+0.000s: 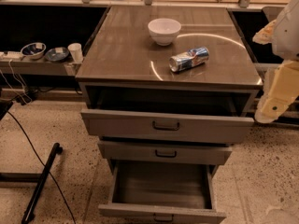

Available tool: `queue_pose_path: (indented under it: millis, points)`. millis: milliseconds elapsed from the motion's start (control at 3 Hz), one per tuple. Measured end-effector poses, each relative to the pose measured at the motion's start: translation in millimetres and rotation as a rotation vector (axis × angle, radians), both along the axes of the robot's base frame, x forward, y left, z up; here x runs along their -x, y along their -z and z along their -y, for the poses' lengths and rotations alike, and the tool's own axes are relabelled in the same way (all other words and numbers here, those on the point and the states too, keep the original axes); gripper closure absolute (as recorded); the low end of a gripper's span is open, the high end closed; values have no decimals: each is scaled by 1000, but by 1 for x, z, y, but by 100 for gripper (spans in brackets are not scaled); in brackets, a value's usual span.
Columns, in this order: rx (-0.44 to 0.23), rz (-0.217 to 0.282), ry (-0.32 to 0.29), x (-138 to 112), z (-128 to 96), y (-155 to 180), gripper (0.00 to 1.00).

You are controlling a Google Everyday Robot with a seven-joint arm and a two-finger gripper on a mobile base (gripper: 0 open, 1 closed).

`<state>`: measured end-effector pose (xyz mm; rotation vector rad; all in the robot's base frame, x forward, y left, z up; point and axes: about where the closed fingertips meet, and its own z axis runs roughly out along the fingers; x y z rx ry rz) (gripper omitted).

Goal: Close bottom drawer

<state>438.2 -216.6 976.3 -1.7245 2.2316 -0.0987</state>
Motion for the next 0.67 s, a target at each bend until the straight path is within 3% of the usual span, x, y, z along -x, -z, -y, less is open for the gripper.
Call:
queue_pose_path:
  millis: [333, 667]
  points:
    - [0, 0, 0, 0, 0, 0, 0]
    - [-54, -60, -23, -7, 0, 42, 0]
